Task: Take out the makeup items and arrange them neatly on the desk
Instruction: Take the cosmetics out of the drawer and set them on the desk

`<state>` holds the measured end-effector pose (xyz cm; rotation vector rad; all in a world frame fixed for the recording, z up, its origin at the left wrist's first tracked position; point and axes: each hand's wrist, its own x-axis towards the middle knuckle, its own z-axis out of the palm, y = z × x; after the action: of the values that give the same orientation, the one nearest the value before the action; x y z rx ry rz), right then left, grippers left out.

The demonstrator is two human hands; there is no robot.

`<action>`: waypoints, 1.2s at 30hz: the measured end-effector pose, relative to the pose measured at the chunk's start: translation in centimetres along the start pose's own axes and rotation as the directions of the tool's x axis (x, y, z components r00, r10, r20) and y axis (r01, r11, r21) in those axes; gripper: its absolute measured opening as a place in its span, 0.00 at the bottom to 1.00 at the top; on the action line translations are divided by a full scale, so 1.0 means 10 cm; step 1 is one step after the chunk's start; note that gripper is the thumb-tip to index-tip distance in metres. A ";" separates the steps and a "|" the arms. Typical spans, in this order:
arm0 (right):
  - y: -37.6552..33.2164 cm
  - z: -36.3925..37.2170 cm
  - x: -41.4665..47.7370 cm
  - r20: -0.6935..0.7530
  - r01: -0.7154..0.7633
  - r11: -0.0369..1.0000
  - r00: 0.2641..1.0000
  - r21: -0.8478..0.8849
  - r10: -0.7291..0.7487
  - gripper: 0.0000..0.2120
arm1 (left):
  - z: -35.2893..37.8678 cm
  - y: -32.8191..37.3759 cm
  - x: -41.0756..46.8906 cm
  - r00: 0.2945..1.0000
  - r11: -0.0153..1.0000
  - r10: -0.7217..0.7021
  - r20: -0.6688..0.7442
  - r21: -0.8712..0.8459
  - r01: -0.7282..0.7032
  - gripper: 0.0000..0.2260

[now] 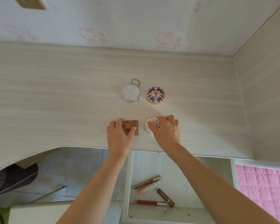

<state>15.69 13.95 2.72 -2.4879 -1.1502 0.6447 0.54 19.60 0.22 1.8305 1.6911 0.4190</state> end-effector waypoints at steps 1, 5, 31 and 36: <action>-0.01 -0.01 0.01 0.016 -0.004 1.000 1.000 -0.007 0.004 0.23 | 0.00 0.00 -0.01 1.000 1.000 0.004 -0.005 0.006 -0.004 0.27; -0.03 -0.04 -0.01 0.010 0.055 0.998 0.998 -0.003 -0.055 0.25 | 0.00 -0.01 -0.10 0.976 0.980 0.192 -0.103 0.073 -0.185 0.24; 0.02 0.11 0.23 -0.149 0.377 0.924 0.912 -0.058 -0.381 0.32 | 0.18 0.11 0.24 0.865 0.843 0.501 -0.014 0.236 -0.484 0.16; 0.02 0.10 0.24 -0.116 0.371 0.925 0.918 -0.081 -0.379 0.31 | 0.19 0.13 0.27 0.872 0.842 0.489 -0.008 0.267 -0.470 0.17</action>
<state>16.63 15.79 1.21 -2.2200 -1.5560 0.3408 3.08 21.86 -0.89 2.4731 1.3626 0.4937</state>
